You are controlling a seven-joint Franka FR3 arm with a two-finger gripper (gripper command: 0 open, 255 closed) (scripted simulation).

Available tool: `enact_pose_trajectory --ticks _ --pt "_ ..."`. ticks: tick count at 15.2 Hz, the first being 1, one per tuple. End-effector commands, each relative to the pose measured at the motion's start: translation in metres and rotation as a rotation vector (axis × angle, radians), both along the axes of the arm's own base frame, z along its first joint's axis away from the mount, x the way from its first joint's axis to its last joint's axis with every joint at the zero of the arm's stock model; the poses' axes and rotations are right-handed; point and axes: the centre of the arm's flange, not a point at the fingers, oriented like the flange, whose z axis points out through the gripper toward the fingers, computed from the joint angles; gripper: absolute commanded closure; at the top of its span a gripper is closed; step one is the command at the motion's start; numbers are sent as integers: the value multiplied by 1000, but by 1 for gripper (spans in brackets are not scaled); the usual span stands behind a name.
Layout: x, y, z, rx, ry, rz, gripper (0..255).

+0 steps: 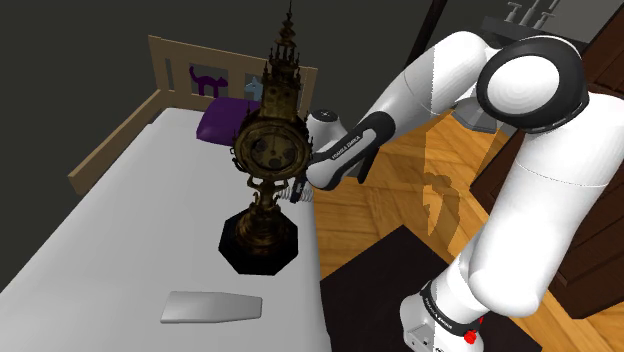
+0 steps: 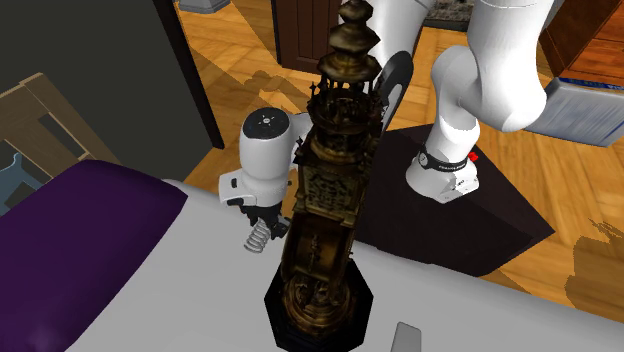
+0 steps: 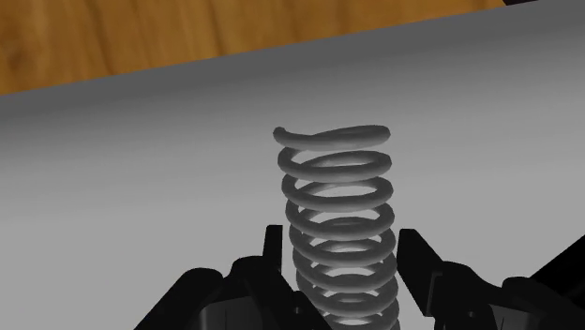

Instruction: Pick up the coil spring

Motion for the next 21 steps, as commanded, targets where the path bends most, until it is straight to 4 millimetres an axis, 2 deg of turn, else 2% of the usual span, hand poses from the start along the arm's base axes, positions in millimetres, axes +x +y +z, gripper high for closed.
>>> enact_pose_trajectory --ticks 1,4,19,21 --pt "-1 0 -1 0 3 0 255" --pt "0 1 0 0 3 0 255" --pt "0 1 79 0 3 0 255" --pt "0 1 80 0 3 0 255"
